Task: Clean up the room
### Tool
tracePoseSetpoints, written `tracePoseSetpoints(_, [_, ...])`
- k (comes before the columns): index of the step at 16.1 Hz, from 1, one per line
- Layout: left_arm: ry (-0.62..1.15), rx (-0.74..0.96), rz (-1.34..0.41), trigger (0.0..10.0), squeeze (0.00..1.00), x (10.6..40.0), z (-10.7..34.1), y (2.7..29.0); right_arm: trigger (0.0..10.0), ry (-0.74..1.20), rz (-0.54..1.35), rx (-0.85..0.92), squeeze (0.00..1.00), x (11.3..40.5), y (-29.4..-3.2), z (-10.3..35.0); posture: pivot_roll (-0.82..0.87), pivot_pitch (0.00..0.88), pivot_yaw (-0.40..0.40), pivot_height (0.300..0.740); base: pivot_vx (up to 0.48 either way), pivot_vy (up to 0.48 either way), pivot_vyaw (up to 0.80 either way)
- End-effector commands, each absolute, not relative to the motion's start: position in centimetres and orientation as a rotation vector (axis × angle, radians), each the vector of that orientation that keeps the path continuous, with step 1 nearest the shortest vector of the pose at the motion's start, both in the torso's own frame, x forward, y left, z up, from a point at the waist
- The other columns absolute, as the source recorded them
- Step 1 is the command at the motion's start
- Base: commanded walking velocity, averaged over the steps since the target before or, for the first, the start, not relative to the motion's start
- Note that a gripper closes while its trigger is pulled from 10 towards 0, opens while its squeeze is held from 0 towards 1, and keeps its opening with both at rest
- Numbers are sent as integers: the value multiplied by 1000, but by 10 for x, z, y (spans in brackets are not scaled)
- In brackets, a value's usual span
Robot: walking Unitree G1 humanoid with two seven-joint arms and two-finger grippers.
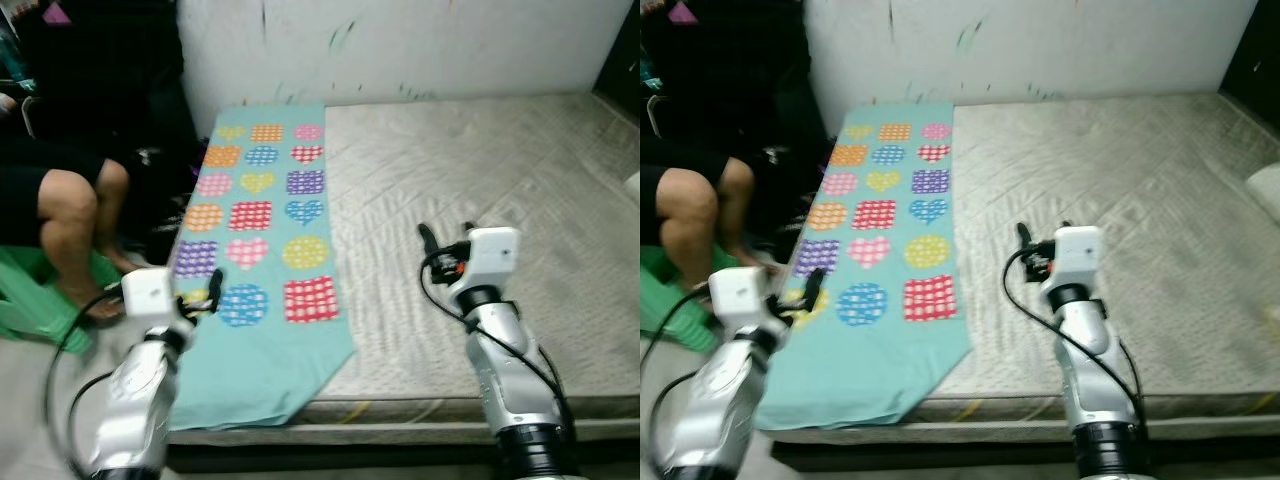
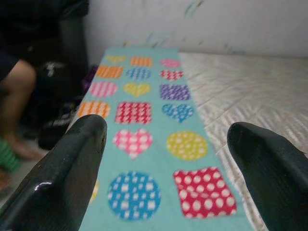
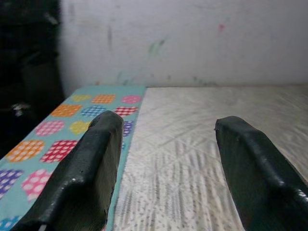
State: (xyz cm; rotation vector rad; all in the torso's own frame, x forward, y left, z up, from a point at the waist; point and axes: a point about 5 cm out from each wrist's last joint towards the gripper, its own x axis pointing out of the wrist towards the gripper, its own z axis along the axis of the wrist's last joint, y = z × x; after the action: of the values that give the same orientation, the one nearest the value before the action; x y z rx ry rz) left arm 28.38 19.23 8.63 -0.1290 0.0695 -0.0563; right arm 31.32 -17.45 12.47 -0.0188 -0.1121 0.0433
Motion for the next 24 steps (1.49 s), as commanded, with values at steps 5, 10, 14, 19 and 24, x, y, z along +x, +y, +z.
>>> tracePoseSetpoints(5, [65,-107,-48,10000,0,287,88,199,10000,-117,30,-10,0,305,-174,124,-226,0,100,740,0,0,0])
tracePoseSetpoints(10, [79,-119,3,10000,0,269,82,209,10000,-67,72,-35,0,294,-177,121,-195,0,31,740,0,0,-101])
tracePoseSetpoints(14, [87,-124,30,10000,0,258,80,212,10000,-47,97,-65,0,295,-184,125,-180,0,4,740,0,0,0])
tracePoseSetpoints(19, [80,-123,42,10000,0,257,85,218,10000,-40,107,-57,0,293,-178,124,-165,0,3,740,0,0,0])
tracePoseSetpoints(24, [98,-146,39,10000,0,254,83,213,10000,-26,101,-49,0,288,-178,123,-190,0,9,740,0,0,-703])
